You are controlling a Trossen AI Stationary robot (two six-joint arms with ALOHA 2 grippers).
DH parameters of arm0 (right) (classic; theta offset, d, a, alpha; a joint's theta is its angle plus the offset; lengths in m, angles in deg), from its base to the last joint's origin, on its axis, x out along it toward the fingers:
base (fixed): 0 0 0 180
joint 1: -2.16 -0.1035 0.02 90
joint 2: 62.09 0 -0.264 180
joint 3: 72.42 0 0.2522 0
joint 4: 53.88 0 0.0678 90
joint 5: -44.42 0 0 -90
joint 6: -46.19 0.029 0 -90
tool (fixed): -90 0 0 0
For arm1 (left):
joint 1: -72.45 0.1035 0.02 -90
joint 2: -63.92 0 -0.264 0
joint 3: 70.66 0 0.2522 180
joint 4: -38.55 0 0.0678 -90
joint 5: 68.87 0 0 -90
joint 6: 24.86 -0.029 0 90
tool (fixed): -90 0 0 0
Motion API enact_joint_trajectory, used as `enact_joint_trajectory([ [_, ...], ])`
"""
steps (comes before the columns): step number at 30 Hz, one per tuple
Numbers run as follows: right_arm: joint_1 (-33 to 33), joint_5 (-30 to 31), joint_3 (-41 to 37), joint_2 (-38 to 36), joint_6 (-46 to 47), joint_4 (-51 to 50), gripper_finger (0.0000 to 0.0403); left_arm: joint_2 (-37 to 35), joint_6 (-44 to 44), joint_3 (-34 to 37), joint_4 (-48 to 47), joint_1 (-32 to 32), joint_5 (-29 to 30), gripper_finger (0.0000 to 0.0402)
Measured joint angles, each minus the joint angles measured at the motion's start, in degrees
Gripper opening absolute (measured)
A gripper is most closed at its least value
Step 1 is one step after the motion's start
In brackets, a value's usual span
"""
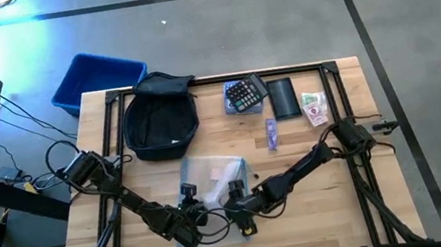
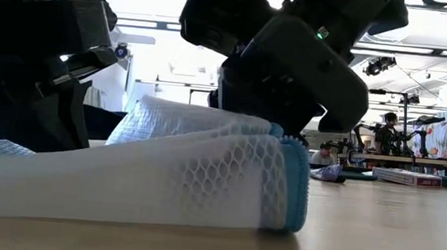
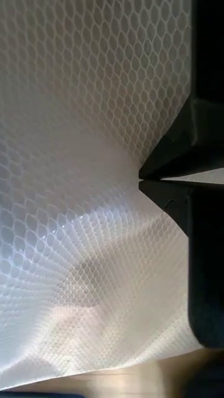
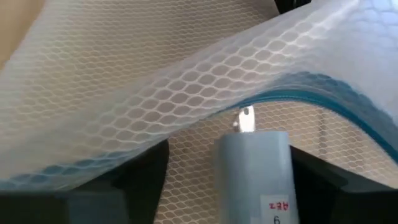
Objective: Unpack backpack
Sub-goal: Remove the blue charger adapter from the blue zipper bag
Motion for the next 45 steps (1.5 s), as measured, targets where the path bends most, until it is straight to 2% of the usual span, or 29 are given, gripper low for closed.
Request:
enact_joint_trajectory([
  [6, 0.0, 0.2, 0.0, -1.7, 0.4, -4.2, 0.0091, 0.0, 0.2, 0.0, -0.2, 0.0, 0.0, 0.0],
  [12, -1.1, 6.9, 0.0, -8.5, 5.9, -17.0, 0.009, 0.0, 0.3, 0.1, -0.3, 0.0, -0.1, 0.0],
  [16, -2.5, 11.4, 0.0, -12.7, 11.6, -29.0, 0.009, 0.0, 1.6, 0.1, -0.3, 0.0, -0.1, 0.0],
  [20, -2.0, 22.9, -0.7, -15.3, 17.6, -43.6, 0.009, 0.0, 2.3, 0.1, -0.3, -0.1, -0.3, 0.0],
  [23, 1.4, 29.2, -5.7, -18.5, 22.4, -49.5, 0.009, 0.0, 3.0, 0.1, -0.3, -0.3, -0.3, 0.0],
  [28, 14.2, 30.8, -21.9, -28.9, 25.8, -42.4, 0.009, 0.1, 3.2, 0.1, -0.2, -0.8, -0.1, 0.0],
  [32, 27.1, 31.5, -34.0, -37.4, 30.6, -30.7, 0.009, 0.1, 3.2, 0.1, 0.2, -1.0, 0.3, 0.0],
  [36, 37.1, 28.9, -43.0, -41.8, 31.4, -18.0, 0.009, 0.1, 3.2, 0.1, 0.4, -1.0, 0.5, 0.0],
  [40, 43.2, 24.5, -48.7, -42.2, 30.9, -8.5, 0.011, 0.1, 3.2, 0.1, 0.8, -1.0, 0.5, 0.0],
  [45, 45.4, 23.2, -50.8, -42.2, 30.9, -7.6, 0.0165, 0.1, 3.2, 0.1, 1.0, -1.0, 0.5, 0.0],
])
